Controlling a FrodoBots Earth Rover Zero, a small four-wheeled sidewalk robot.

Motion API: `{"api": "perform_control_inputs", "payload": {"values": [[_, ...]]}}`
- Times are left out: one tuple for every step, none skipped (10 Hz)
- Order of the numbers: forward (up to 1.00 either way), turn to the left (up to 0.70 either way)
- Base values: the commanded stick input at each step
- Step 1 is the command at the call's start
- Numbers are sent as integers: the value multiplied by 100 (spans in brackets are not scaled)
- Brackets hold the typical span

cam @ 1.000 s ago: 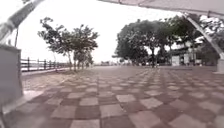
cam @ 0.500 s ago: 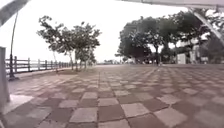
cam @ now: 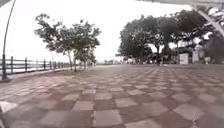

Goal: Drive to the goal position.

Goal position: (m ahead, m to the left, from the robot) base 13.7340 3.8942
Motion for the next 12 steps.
{"api": "perform_control_inputs", "payload": {"values": [[100, 0], [100, 0], [100, 0], [100, 0], [100, 33], [100, 0], [100, 0], [100, 0], [100, 0], [100, 0], [100, 0], [100, 0]]}}
